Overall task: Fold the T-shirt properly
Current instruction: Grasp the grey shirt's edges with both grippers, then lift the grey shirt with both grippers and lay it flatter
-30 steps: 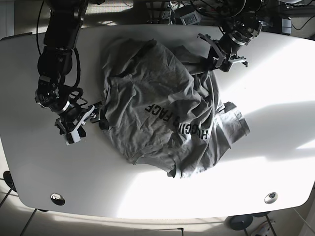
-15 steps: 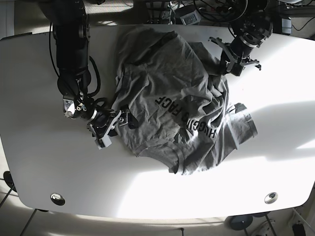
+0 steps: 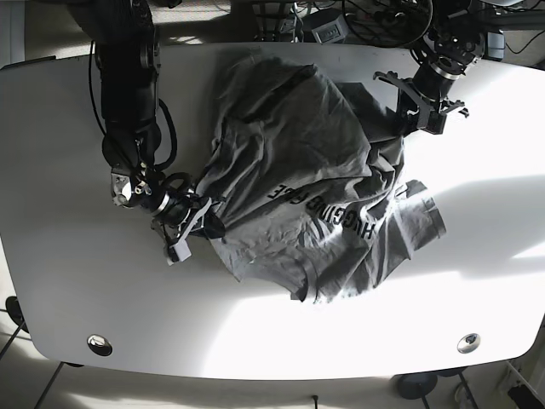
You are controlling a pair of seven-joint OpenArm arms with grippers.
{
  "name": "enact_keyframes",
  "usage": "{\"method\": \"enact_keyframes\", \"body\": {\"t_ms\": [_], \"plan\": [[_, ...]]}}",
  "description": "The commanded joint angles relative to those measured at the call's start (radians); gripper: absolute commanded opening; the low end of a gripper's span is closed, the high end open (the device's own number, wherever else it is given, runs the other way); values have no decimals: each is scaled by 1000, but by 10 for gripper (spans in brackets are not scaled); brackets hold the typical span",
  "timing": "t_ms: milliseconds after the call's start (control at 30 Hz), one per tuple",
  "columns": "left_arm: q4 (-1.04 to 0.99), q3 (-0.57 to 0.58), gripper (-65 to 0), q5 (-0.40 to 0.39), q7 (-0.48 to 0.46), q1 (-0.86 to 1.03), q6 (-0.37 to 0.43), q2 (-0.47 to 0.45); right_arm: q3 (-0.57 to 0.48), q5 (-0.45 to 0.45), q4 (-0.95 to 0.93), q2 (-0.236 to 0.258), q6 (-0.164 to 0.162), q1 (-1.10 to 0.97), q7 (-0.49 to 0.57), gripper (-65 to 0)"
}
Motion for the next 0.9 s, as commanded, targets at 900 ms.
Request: {"method": "enact_keyframes", "body": {"t_ms": [900], "plan": [[-24,59,-650,-151,711,-998,2,-245,123,0,425,114,2,364,-276,-631]]}}
